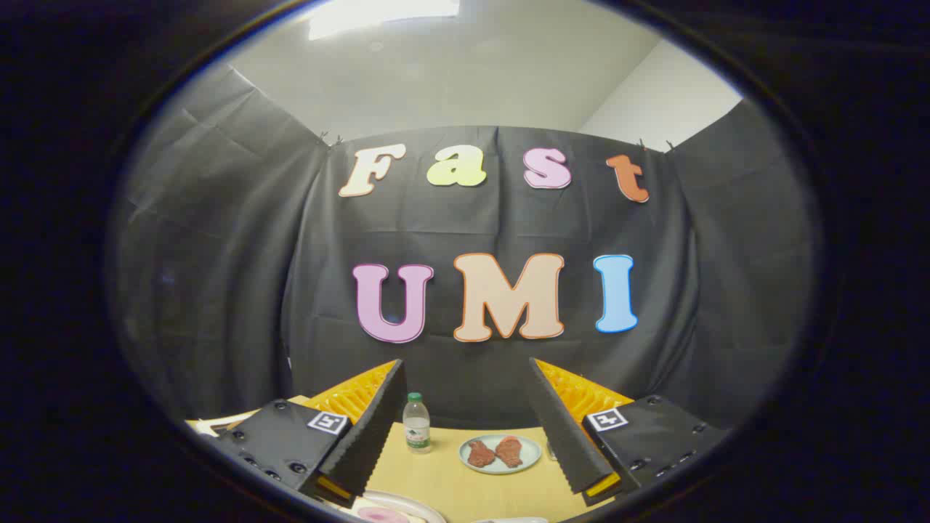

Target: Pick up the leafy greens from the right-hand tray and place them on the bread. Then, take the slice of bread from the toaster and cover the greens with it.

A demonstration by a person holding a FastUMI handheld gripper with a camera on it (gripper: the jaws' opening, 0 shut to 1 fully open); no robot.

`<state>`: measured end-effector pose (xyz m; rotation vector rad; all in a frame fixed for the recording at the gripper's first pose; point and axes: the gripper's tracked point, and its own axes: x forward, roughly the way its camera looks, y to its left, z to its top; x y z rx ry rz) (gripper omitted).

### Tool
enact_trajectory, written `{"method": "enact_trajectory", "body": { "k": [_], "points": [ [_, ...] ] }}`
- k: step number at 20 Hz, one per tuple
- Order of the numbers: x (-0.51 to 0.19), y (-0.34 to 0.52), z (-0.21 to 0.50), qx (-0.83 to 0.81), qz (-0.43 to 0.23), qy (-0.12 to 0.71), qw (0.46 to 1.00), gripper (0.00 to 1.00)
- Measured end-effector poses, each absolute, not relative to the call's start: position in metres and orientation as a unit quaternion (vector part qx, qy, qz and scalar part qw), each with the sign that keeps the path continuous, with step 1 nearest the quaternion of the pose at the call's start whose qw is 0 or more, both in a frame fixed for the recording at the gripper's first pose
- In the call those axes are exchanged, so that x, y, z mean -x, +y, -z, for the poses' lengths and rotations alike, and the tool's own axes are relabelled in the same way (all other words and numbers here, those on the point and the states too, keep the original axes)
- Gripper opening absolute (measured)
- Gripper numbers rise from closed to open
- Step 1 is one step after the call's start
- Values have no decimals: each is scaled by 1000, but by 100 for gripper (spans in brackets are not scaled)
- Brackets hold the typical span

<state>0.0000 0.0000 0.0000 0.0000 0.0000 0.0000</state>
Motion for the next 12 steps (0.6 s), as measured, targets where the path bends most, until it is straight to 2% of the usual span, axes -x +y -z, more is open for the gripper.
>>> {"method": "enact_trajectory", "body": {
  "k": [12],
  "points": [
    [1, -15, -1, 1, 12, -2, 1000, 100]
  ]
}}
